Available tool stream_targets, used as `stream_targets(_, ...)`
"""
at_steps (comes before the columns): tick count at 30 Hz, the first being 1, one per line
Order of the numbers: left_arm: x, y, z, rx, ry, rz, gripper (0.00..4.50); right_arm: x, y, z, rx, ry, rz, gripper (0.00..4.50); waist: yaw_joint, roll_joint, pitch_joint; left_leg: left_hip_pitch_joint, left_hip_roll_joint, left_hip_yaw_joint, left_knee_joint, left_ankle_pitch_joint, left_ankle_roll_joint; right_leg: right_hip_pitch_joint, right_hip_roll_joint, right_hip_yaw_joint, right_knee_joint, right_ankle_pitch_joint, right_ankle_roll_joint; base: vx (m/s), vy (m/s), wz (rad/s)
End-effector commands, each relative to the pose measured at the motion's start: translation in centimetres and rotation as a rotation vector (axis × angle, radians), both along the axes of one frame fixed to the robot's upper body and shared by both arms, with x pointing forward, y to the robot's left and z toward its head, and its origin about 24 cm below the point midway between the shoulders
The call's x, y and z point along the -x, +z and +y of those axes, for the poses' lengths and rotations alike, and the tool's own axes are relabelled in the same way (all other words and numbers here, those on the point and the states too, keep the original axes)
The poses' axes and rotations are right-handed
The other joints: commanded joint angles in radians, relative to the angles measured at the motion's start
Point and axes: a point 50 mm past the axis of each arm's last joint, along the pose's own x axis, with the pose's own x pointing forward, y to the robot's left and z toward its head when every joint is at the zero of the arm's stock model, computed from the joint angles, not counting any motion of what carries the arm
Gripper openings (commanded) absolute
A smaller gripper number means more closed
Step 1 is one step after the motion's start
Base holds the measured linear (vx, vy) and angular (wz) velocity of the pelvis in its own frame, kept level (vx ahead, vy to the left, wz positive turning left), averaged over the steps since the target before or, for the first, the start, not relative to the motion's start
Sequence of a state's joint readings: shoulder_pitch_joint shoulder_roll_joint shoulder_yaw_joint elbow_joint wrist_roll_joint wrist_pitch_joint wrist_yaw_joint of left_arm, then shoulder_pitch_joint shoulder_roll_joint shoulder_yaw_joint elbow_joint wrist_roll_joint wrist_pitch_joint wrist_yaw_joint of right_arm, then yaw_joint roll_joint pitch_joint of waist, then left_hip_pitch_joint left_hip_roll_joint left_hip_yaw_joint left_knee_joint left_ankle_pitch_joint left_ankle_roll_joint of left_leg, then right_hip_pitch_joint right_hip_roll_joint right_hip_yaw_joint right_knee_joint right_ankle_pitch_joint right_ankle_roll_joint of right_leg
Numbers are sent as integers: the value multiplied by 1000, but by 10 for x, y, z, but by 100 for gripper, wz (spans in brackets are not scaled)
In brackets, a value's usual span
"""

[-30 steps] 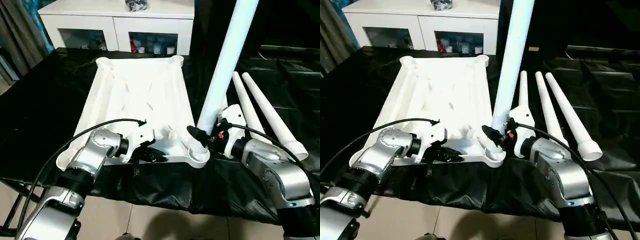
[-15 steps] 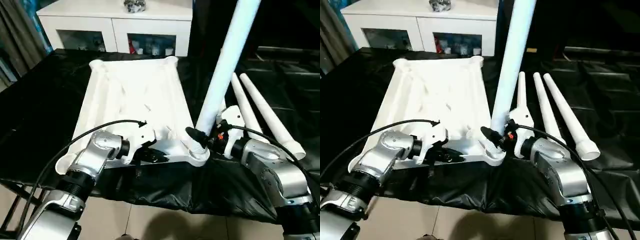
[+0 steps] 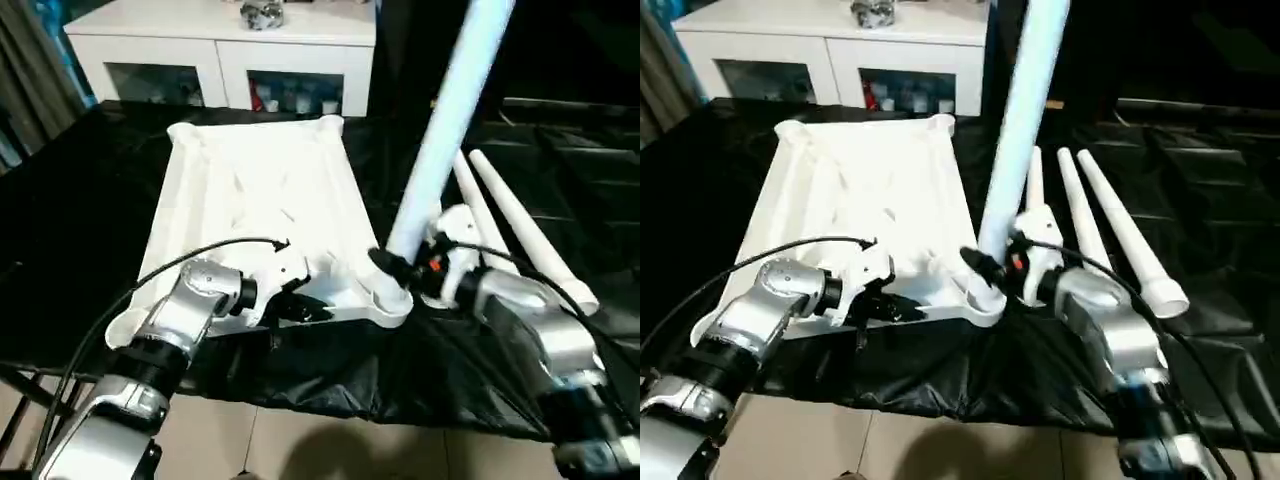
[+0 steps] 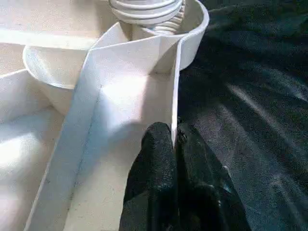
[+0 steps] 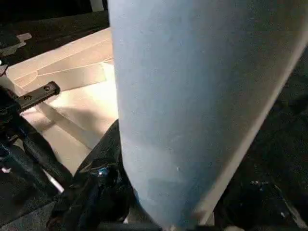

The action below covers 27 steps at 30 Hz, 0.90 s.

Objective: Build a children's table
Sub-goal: Insert table leg to table base

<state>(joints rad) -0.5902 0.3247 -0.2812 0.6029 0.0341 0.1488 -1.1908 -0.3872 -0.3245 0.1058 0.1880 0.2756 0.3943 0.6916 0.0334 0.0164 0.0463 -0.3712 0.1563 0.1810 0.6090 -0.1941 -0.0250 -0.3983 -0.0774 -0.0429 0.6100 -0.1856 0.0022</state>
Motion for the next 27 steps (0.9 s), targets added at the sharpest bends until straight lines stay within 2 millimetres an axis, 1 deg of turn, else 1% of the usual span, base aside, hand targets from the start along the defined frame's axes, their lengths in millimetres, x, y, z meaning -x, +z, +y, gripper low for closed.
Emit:
stream_targets(1,-11,11,11,-3,80,-50,0,8,-29,2,48,14,132,189,5,-10,-45,10,69,-37,-96,-353,-18,30,-81,44,-96,-439,-182,0,0,0)
stream_targets(2,-14,14,15,-12,90,-59,0,7,-25,7,33,39,129,189,5,-14,-44,10,68,-39,-97,-361,-19,29,-83,44,-96,-462,-175,0,0,0)
stream_targets(4,-15,16,17,-19,94,-64,0,6,-23,9,27,53,127,189,4,-14,-44,12,69,-41,-98,-373,-27,27,-84,43,-100,-486,-166,0,0,0)
stream_targets(5,-17,18,21,-24,101,-71,0,5,-21,12,20,70,123,189,2,-22,-42,9,70,-42,-100,-378,-29,27,-83,43,-101,-486,-162,0,0,0)
stream_targets(6,-18,22,26,-28,109,-77,0,4,-19,14,14,85,118,189,2,-24,-39,10,69,-43,-101,-393,-31,25,-84,42,-102,-505,-157,0,0,0)
stream_targets(7,-18,22,26,-28,109,-77,0,4,-19,14,14,85,118,189,1,-23,-40,9,68,-45,-100,-397,-32,25,-85,42,-101,-514,-154,0,0,0)
stream_targets(8,-19,24,34,-50,115,-83,0,3,-18,17,-2,105,118,189,0,-24,-38,8,68,-47,-101,-398,-35,24,-86,42,-103,-526,-149,0,0,0)
stream_targets(9,-19,24,34,-50,115,-83,0,3,-18,17,-2,105,118,189,-2,-23,-37,2,70,-51,-105,-398,-39,28,-88,41,-100,-525,-145,0,0,0)
stream_targets(10,-19,25,37,-60,117,-88,0,2,-17,18,-9,115,118,189,-1,-24,-34,2,70,-52,-107,-400,-40,26,-87,40,-102,-524,-144,0,0,0)
stream_targets(12,-18,29,47,-71,126,-88,0,1,-15,23,-15,137,116,189,-1,-29,-29,6,71,-52,-109,-410,-40,20,-86,42,-100,-506,-151,0,0,0)
stream_targets(13,-17,31,51,-76,128,-86,0,0,-15,25,-14,146,115,189,-1,-30,-29,8,71,-49,-109,-405,-41,19,-86,44,-101,-496,-156,0,0,0)
stream_targets(14,-15,32,54,-83,125,-81,0,0,-15,26,-12,153,115,189,1,-26,-31,14,73,-48,-108,-397,-45,17,-86,45,-98,-454,-174,0,0,0)
stream_targets(15,-12,33,55,-76,111,-79,0,-1,-16,28,-8,156,116,189,2,-28,-31,12,74,-45,-109,-376,-46,19,-83,46,-93,-391,-193,0,0,0)
stream_targets(16,-8,34,55,-65,95,-76,0,-1,-18,28,-6,155,117,189,1,-43,-26,8,74,-42,-111,-363,-39,19,-83,47,-92,-364,-199,0,0,0)
stream_targets(17,-5,34,54,-50,74,-79,0,-2,-19,29,-5,154,118,189,4,-41,-27,4,73,-40,-110,-326,-31,26,-86,48,-86,-327,-209,0,0,0)
stream_targets(18,-3,35,52,-34,60,-79,0,-3,-19,29,-4,150,118,189,7,-41,-30,10,73,-33,-107,-285,-20,23,-82,49,-84,-272,-223,56,-16,3)
stream_targets(19,-3,35,52,-33,59,-79,0,-3,-19,29,-4,150,118,189,9,-39,-31,14,73,-30,-104,-268,-15,22,-81,49,-82,-242,-233,56,-16,3)
stream_targets(20,-1,34,48,-9,38,-73,0,-4,-20,29,-4,148,120,189,11,-41,-28,14,71,-26,-103,-235,-4,23,-78,49,-77,-188,-253,57,-18,6)
stream_targets(21,1,34,44,6,21,-68,0,-4,-22,29,-2,148,123,189,14,-44,-30,14,71,-23,-100,-207,8,27,-78,48,-74,-145,-266,56,-17,3)
stream_targets(22,2,34,41,18,3,-64,0,-5,-23,29,0,148,126,189,15,-43,-32,14,71,-23,-99,-186,14,30,-78,48,-69,-115,-273,56,-17,3)
stream_targets(23,4,33,38,27,-8,-56,0,-5,-24,30,1,148,129,189,16,-46,-33,8,69,-23,-99,-142,29,38,-77,45,-63,-59,-283,0,0,0)
stream_targets(24,4,31,35,27,-12,-54,0,-6,-25,30,4,149,135,189,16,-48,-32,9,69,-22,-97,-121,41,39,-76,45,-60,-34,-292,0,0,0)
stream_targets(25,4,31,35,27,-12,-54,0,-6,-25,30,4,149,135,189,16,-46,-31,10,69,-22,-98,-120,45,38,-77,44,-61,-37,-295,0,0,0)
stream_targets(26,3,30,34,23,-9,-58,0,-6,-26,30,7,152,141,189,16,-46,-28,10,70,-22,-99,-138,45,38,-78,44,-66,-72,-293,0,0,0)
stream_targets(27,2,30,33,21,-6,-61,0,-5,-26,29,7,155,145,189,16,-47,-26,12,71,-23,-101,-165,36,37,-78,44,-71,-124,-286,0,0,0)
